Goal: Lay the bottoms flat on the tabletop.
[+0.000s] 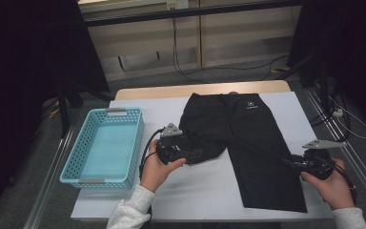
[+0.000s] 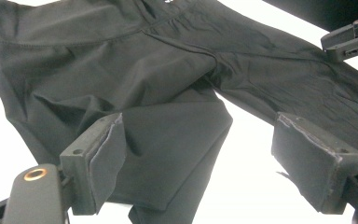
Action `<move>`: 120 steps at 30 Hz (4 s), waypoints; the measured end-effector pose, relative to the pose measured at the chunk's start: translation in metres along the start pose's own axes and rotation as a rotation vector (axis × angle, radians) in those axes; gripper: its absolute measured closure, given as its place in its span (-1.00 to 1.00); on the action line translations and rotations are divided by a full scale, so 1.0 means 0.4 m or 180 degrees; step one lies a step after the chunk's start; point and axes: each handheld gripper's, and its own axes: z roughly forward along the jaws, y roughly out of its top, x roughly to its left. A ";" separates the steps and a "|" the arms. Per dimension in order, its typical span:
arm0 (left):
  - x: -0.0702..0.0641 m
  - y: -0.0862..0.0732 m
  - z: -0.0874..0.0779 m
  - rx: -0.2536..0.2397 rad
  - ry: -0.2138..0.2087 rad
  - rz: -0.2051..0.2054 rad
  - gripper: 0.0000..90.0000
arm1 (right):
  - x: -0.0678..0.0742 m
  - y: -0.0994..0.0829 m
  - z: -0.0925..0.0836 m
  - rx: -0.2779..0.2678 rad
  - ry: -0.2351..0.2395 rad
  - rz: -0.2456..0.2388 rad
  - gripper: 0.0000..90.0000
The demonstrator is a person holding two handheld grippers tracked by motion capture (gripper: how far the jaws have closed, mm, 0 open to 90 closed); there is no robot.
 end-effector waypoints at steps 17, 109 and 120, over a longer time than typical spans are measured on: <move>-0.006 -0.017 0.022 0.0096 0.0037 0.0025 -0.61 | 0.242 0.057 0.131 -0.0095 0.0811 -0.0447 0.14; 0.042 -0.050 0.010 0.0281 0.0170 -0.0212 0.97 | 0.304 0.121 0.160 -0.0554 0.0672 -0.0859 -0.63; 0.053 -0.035 -0.012 0.0043 0.0244 -0.0195 0.97 | 0.315 0.121 0.154 -0.0539 0.0747 -0.0913 -0.62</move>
